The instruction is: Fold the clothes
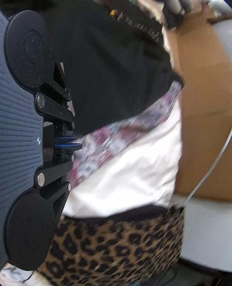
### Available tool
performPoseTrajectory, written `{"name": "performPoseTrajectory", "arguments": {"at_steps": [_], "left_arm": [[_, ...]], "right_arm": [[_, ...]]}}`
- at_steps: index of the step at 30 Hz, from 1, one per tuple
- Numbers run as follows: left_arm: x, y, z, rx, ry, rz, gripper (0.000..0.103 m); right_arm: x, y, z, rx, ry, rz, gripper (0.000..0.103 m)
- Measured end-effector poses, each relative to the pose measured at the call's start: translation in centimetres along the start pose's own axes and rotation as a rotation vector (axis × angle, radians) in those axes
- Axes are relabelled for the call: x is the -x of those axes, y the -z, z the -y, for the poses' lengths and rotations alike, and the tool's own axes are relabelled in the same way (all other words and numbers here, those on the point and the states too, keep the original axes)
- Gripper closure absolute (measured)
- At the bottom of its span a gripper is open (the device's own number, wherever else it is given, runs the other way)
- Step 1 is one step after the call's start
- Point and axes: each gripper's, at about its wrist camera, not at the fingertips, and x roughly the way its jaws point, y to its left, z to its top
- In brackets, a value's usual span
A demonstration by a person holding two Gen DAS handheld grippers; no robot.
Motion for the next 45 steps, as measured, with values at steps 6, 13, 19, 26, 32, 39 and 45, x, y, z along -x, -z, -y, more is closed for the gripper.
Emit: {"name": "performPoseTrajectory", "arguments": {"at_steps": [6, 13, 19, 26, 32, 39, 45], "left_arm": [[-1.7, -2.6, 2.0, -0.028, 0.06, 0.006, 0.09], [-4.0, -4.8, 4.1, -0.033, 0.086, 0.008, 0.089], [-6.6, -5.3, 4.7, -0.116, 0.023, -0.008, 0.087], [-6.8, -5.6, 4.9, -0.177, -0.091, 0.012, 0.087], [-5.1, -6.9, 3.8, -0.08, -0.009, 0.068, 0.087], [-6.4, -9.8, 5.1, -0.027, 0.04, 0.092, 0.085], [-7.9, -11.3, 5.7, -0.009, 0.09, 0.111, 0.085]], "right_arm": [[-1.5, -3.6, -2.7, 0.081, -0.035, 0.038, 0.097], [-4.9, -7.9, -5.7, 0.087, -0.08, 0.084, 0.061], [-8.4, -10.5, -7.6, 0.118, -0.071, 0.063, 0.061], [-10.7, -11.9, -7.2, 0.135, 0.005, 0.047, 0.063], [-8.8, -12.9, -8.7, 0.122, -0.032, 0.105, 0.062], [-10.2, -16.0, -12.2, 0.134, -0.089, 0.149, 0.062], [-12.6, -17.3, -13.1, 0.143, -0.09, 0.132, 0.063]]}}
